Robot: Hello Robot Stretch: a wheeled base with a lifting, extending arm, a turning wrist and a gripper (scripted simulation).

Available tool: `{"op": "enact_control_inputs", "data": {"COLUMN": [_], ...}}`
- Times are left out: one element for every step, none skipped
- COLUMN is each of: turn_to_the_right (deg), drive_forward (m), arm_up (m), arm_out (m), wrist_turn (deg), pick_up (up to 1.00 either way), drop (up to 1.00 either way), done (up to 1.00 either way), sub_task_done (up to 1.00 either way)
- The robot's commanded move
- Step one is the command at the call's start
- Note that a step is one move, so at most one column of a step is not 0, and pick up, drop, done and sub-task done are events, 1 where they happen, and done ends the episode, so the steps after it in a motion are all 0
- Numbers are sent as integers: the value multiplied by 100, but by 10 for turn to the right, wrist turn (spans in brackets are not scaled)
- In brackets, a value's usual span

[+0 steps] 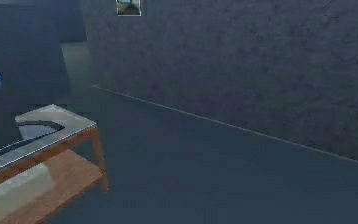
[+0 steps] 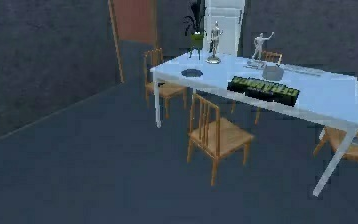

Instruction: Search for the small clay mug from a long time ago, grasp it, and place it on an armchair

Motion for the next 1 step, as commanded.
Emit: {"op": "enact_control_inputs", "data": {"turn_to_the_right": [0], "drive_forward": [100], "arm_up": [0], "arm_out": [0], "wrist_turn": [0], "pick_up": [0], "drop": [0], "done": [0], "sub_task_done": [0]}}
